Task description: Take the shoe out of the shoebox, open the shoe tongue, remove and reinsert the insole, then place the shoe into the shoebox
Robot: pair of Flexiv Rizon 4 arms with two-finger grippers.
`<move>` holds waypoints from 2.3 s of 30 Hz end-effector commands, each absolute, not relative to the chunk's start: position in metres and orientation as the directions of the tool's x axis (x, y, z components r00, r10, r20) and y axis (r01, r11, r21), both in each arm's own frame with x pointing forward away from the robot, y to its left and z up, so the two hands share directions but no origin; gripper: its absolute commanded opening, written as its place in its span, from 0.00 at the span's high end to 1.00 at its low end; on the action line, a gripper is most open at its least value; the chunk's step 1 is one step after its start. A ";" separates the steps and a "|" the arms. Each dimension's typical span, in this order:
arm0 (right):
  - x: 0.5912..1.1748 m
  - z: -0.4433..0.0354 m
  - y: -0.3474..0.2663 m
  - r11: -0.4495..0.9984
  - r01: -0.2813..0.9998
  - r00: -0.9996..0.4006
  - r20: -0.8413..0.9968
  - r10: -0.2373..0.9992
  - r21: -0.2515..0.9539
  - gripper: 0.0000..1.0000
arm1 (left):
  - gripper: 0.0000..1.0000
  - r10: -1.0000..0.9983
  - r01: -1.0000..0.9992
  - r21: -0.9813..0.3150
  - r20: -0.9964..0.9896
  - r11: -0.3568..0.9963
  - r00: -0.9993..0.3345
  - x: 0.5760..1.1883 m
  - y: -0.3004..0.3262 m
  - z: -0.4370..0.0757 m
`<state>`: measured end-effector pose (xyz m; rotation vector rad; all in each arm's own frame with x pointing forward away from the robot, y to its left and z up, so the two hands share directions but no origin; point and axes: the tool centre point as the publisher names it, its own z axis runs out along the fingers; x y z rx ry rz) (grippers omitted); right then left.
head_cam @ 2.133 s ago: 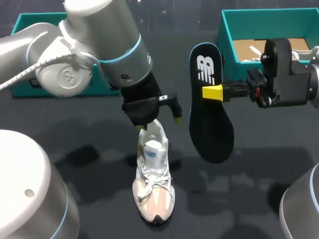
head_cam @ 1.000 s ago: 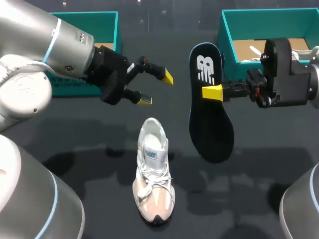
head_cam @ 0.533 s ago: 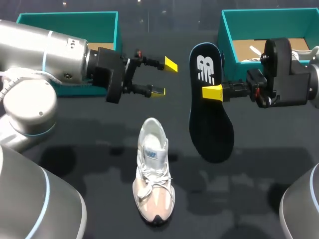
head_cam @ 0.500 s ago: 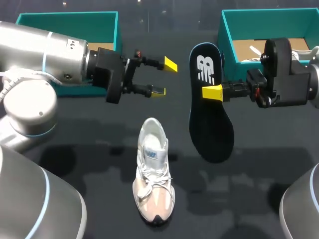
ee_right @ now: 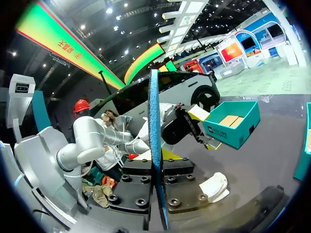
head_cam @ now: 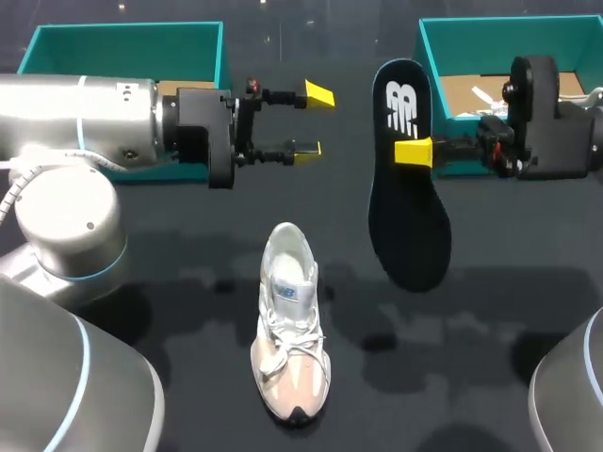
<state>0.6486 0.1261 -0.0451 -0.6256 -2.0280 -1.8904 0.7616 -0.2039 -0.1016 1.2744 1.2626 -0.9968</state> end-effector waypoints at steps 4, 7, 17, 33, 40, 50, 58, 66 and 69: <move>0.719 -0.064 0.129 0.074 0.548 -0.836 0.548 0.029 0.833 1.00 | 0.00 0.117 0.991 0.114 -0.987 0.070 0.106 0.763 -0.199 -0.099; 0.719 -0.064 0.129 0.074 0.548 -0.836 0.548 0.029 0.833 1.00 | 0.00 0.117 0.991 0.114 -0.987 0.070 0.106 0.763 -0.199 -0.099; 0.765 -0.079 0.106 -0.018 0.732 -0.681 0.732 0.004 0.681 1.00 | 0.00 0.117 0.991 0.114 -0.987 0.070 0.106 0.763 -0.199 -0.099; 0.786 -0.085 0.112 0.018 0.855 -0.519 0.853 0.047 0.519 1.00 | 0.00 0.093 0.996 0.082 -0.993 0.036 0.078 0.761 -0.213 -0.107; 0.808 -0.092 0.133 0.037 0.925 -0.379 0.922 0.076 0.377 1.00 | 0.00 0.071 0.999 0.043 -0.997 -0.014 0.044 0.758 -0.231 -0.104; 0.808 -0.092 0.133 0.037 0.925 -0.379 0.922 0.076 0.377 1.00 | 0.00 0.068 0.999 0.049 -0.996 -0.006 0.049 0.759 -0.232 -0.106; 0.819 -0.101 0.145 0.018 0.984 -0.180 0.982 0.047 0.180 1.00 | 0.00 0.069 0.996 0.084 -0.994 0.041 0.081 0.772 -0.242 -0.113; 0.820 -0.108 0.146 -0.001 0.998 -0.062 0.994 0.085 0.062 1.00 | 0.00 0.073 0.996 0.071 -0.995 0.053 0.067 0.783 -0.248 -0.117; 0.820 -0.108 0.146 -0.001 0.998 -0.062 0.994 0.085 0.062 1.00 | 0.00 0.073 0.996 0.071 -0.995 0.053 0.067 0.783 -0.248 -0.117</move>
